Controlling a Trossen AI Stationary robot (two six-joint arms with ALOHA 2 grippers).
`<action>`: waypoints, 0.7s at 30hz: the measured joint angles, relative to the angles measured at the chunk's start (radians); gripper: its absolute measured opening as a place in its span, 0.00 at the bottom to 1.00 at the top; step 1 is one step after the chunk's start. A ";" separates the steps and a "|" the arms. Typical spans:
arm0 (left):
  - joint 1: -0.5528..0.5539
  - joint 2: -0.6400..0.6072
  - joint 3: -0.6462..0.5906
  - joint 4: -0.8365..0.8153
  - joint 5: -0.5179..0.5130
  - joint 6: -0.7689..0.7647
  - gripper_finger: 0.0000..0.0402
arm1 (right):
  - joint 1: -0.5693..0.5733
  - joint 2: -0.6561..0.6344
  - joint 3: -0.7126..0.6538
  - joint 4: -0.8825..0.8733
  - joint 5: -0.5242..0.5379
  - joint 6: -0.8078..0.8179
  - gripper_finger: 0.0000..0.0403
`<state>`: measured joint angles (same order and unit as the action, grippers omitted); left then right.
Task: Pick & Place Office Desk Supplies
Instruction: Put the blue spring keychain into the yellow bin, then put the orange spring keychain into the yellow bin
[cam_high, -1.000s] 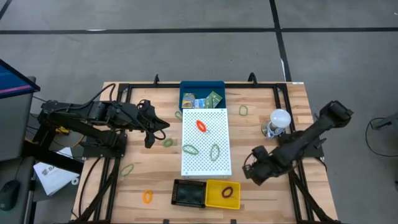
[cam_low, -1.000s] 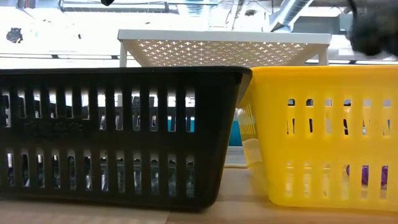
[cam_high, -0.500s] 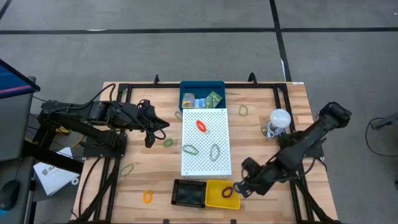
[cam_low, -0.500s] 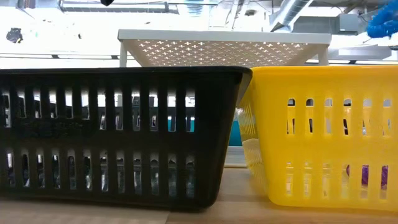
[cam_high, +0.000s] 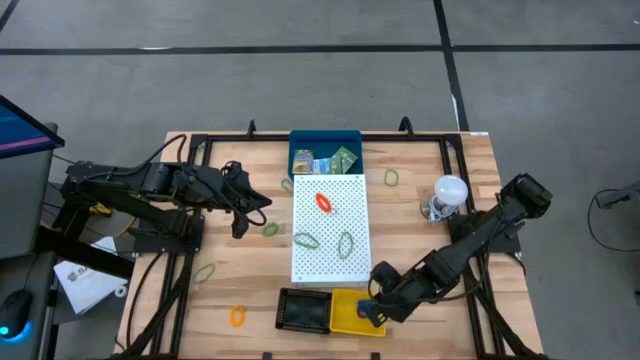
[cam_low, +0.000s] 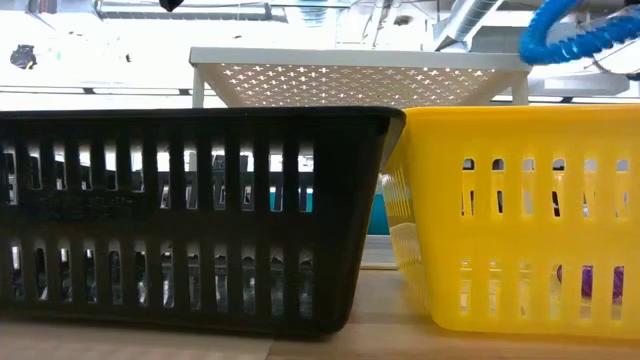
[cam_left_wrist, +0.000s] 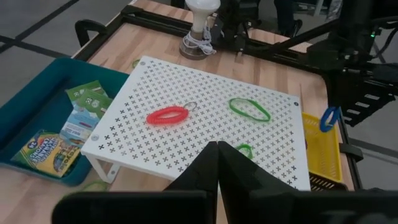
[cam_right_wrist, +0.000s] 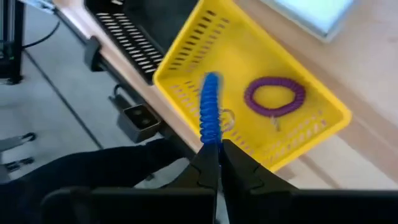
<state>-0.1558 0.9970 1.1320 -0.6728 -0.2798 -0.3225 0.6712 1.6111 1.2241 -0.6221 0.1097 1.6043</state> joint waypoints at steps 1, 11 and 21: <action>0.000 0.000 0.000 0.000 0.000 0.002 0.00 | 0.000 0.001 -0.001 0.003 0.000 0.000 0.00; 0.000 0.000 0.000 -0.002 0.007 0.009 0.00 | -0.007 0.011 0.000 0.036 0.015 -0.005 0.05; 0.000 0.000 0.000 -0.002 0.006 0.031 0.00 | -0.006 0.011 0.000 0.036 0.024 0.000 0.22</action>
<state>-0.1558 0.9970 1.1320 -0.6746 -0.2733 -0.2916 0.6647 1.6222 1.2243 -0.5858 0.1333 1.6043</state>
